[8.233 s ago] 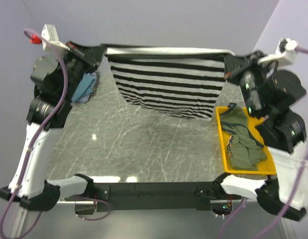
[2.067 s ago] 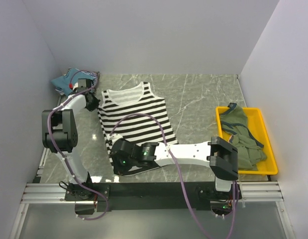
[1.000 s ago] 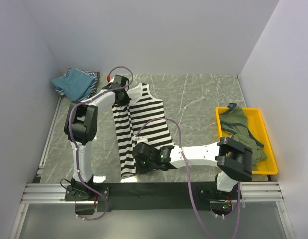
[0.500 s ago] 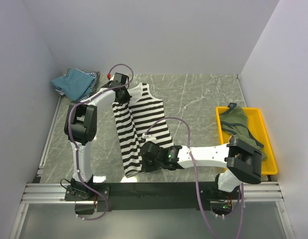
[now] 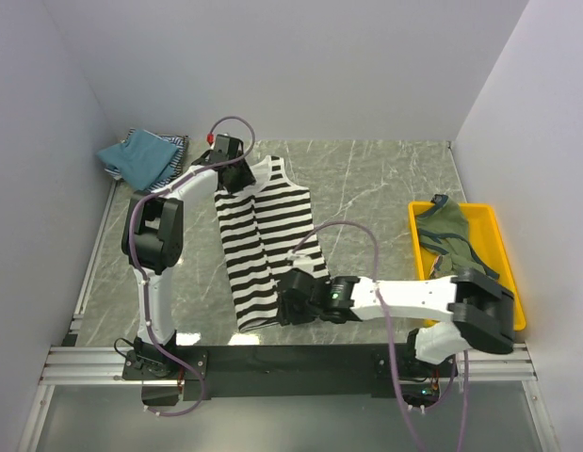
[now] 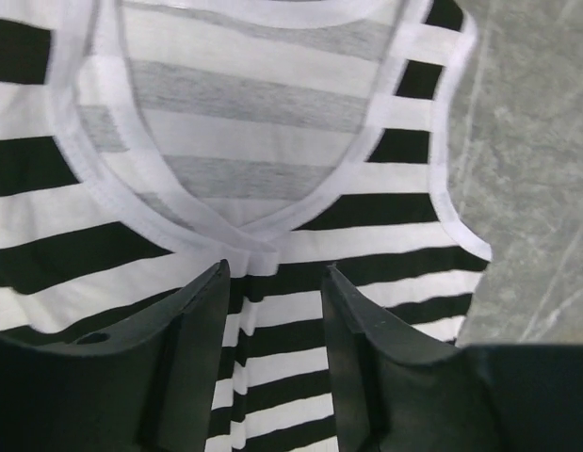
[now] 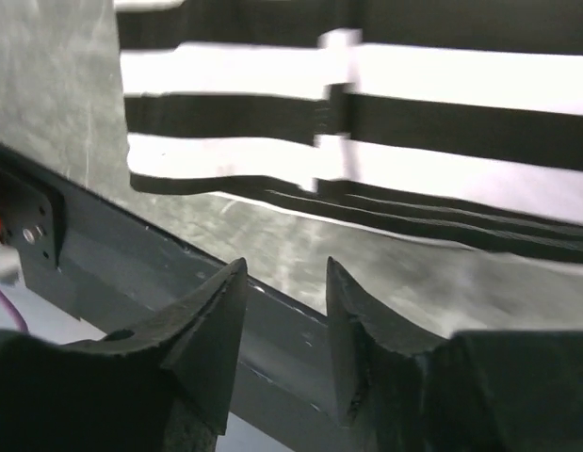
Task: Fold and stack the tank tops
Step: Fold the tank top
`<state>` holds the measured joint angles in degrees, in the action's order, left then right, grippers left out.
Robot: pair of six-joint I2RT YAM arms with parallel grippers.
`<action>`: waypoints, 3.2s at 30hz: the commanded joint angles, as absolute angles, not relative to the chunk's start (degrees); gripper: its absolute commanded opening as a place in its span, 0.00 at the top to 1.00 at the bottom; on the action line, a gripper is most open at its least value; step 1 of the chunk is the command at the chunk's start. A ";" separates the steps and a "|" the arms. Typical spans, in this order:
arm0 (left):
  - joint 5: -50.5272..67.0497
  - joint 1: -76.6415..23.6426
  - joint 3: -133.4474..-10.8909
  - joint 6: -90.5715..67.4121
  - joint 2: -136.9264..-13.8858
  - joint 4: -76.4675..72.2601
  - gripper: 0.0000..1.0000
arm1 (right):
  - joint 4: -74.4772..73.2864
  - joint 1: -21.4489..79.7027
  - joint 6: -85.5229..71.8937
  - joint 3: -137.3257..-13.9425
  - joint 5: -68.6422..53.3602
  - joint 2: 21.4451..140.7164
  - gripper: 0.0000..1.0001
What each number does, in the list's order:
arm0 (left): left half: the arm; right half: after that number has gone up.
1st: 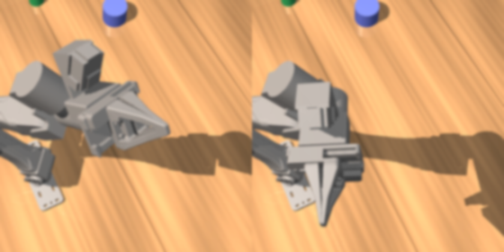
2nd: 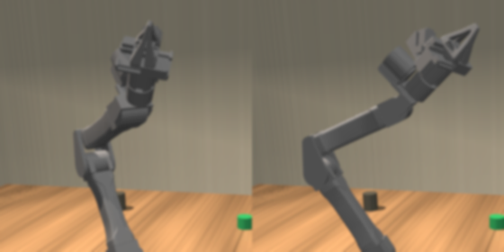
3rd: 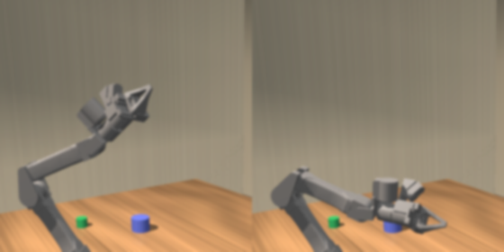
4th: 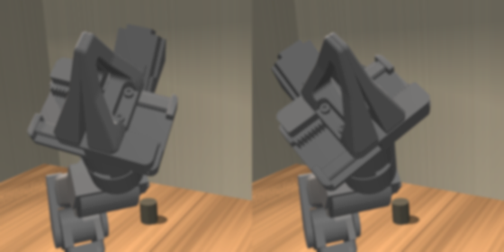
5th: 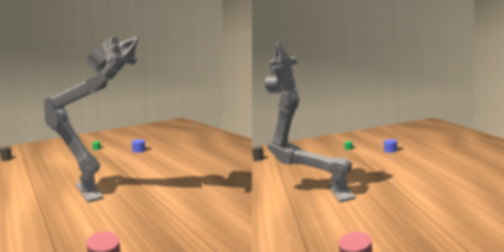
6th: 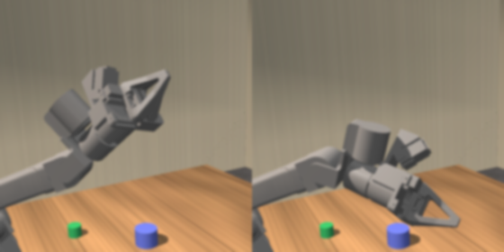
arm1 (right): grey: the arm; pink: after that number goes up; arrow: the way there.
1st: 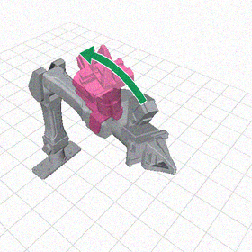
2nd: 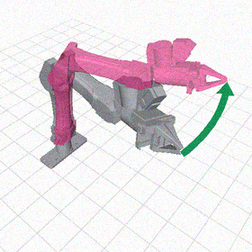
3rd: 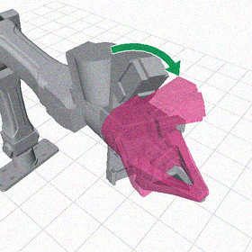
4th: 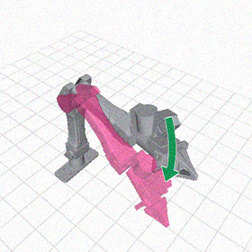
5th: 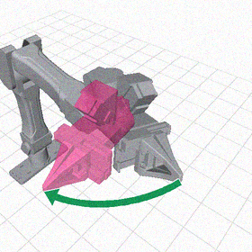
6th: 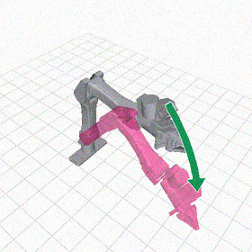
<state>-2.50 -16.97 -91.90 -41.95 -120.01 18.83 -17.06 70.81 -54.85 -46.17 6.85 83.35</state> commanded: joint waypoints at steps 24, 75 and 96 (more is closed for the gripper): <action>-14.84 -33.48 -113.11 -28.84 -134.82 5.97 0.52 | -26.28 45.18 -66.97 -24.96 16.08 57.74 0.53; -32.34 -42.45 -120.76 -13.18 -144.49 11.60 0.69 | -21.44 46.05 -67.41 -21.36 13.45 57.57 0.57; -34.01 -42.63 -115.84 -13.10 -139.75 6.86 1.00 | -22.06 51.24 -67.94 -23.55 15.29 59.76 0.53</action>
<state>-33.10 -42.26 -116.36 -13.19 -144.70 8.86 -21.47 50.22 -66.76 -22.26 13.08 58.41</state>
